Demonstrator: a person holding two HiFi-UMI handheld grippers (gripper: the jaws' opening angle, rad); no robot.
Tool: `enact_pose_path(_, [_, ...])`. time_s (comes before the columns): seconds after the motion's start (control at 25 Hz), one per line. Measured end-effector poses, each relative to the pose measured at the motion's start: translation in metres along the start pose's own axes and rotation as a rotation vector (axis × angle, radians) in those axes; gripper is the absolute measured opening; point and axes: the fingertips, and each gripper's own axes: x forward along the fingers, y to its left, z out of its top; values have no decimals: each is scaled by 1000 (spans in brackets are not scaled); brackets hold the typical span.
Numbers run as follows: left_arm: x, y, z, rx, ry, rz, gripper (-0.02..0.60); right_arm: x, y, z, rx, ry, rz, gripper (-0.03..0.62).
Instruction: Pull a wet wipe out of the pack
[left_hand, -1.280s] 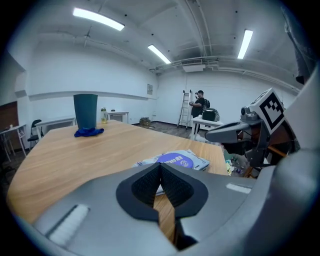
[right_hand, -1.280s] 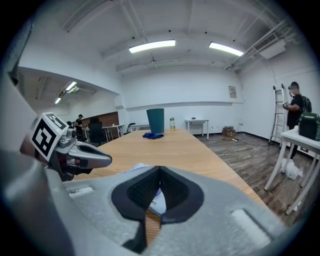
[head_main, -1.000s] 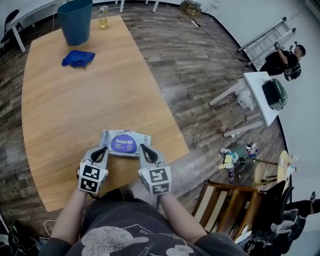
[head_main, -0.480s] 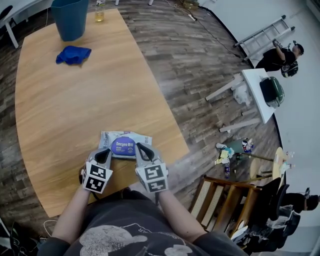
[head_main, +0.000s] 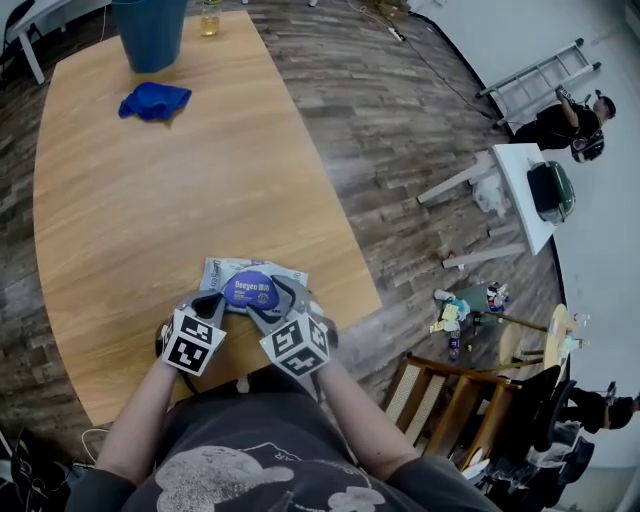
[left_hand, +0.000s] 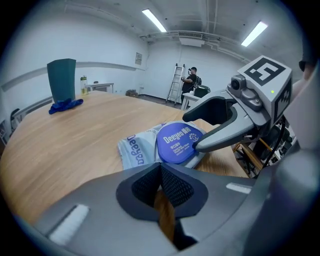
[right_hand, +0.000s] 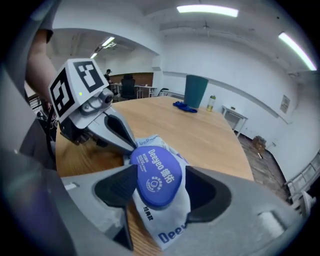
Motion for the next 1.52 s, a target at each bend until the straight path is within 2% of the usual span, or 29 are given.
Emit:
enact_pose_path(0.2, [0, 1, 2, -20, 21, -16, 18, 11, 7, 3, -106, 23, 75, 295])
enact_pose_path(0.32, [-1, -1, 1, -43, 31, -31, 18, 16, 10, -1, -139, 68, 126, 354])
enact_pose_path(0.6, [0, -1, 2, -56, 36, -37, 18, 25, 11, -1, -189, 65, 122, 348])
enact_pose_path(0.88, [0, -1, 0, -73, 37, -28, 18, 28, 11, -5, -128, -5, 191, 342])
enact_pose_path(1.12, [-1, -1, 2, -69, 25, -9, 18, 28, 10, -5, -64, 35, 287, 334])
enact_pose_path(1.52, [-1, -2, 2, -78, 23, -4, 18, 26, 8, -3, -12, 39, 363, 329])
